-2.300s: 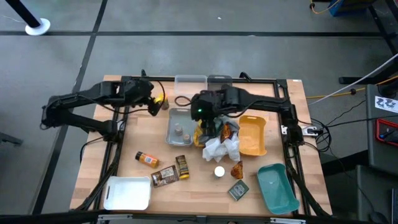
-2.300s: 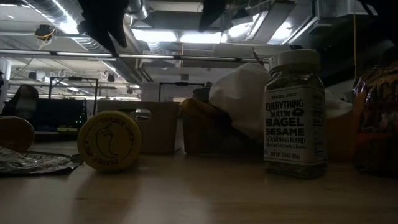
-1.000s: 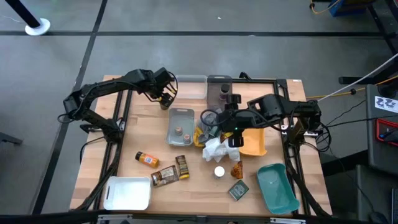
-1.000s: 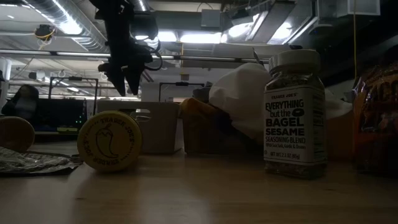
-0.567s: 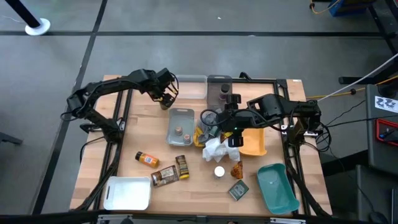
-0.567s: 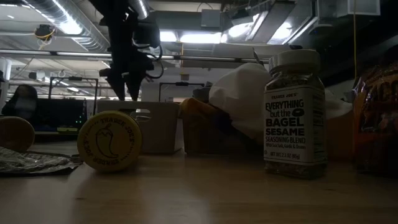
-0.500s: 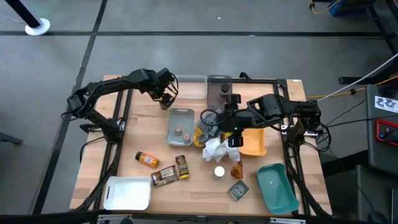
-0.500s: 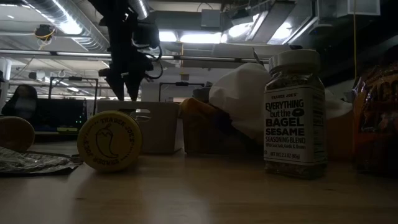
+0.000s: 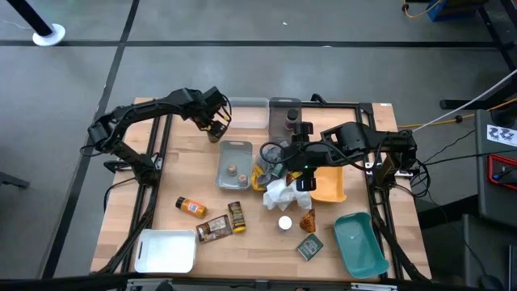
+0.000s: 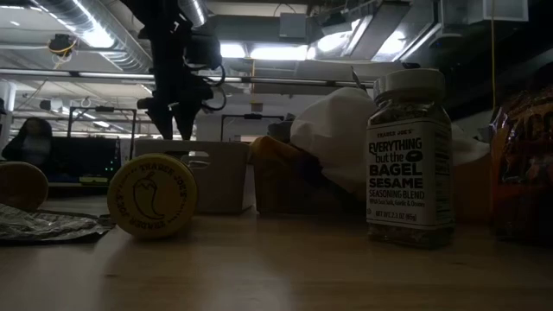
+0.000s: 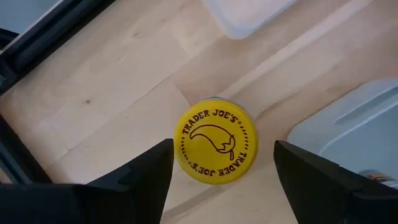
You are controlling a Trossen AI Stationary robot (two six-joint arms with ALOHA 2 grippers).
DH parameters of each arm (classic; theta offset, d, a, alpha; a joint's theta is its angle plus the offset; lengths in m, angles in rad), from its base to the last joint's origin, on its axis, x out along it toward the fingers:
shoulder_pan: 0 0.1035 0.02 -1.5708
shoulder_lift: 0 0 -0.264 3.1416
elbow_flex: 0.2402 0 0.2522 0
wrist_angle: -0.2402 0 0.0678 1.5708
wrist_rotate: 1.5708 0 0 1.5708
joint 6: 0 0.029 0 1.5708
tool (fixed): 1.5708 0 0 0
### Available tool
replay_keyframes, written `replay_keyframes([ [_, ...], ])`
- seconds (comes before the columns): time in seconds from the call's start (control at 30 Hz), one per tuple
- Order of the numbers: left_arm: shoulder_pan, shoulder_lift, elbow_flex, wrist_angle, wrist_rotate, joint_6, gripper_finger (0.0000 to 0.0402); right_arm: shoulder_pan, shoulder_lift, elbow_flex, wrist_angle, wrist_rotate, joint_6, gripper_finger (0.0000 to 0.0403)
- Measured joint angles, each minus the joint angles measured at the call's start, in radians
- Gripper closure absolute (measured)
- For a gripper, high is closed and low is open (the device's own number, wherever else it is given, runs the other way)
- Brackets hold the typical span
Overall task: Sort spices by type
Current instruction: Put the top yellow seasoning bottle into the transparent bin
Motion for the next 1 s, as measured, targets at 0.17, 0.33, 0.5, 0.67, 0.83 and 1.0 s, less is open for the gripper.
replay_keyframes([
  [0.17, 0.000, 0.012, 0.000, -0.001, 0.000, -0.002, 0.0141, 0.000, 0.000, 0.000, 0.000, 0.000, 0.000, 0.0169],
  [0.33, 0.000, 0.055, 0.000, -0.002, 0.000, 0.012, 0.0141, 0.000, 0.000, 0.000, 0.000, -0.001, 0.000, 0.0169],
  [0.5, 0.000, 0.108, 0.000, 0.001, 0.000, 0.042, 0.0141, 0.000, 0.000, 0.000, 0.000, -0.001, 0.000, 0.0169],
  [0.67, 0.000, 0.149, 0.000, 0.031, 0.000, 0.071, 0.0141, 0.000, 0.000, 0.000, 0.000, -0.001, 0.000, 0.0169],
  [0.83, 0.000, 0.159, 0.000, 0.049, 0.000, 0.070, 0.0152, 0.000, -0.004, -0.001, 0.000, -0.002, 0.000, 0.0169],
  [1.0, 0.000, 0.156, 0.000, 0.038, 0.001, 0.068, 0.0197, 0.000, -0.039, -0.001, 0.000, 0.001, -0.003, 0.0169],
])
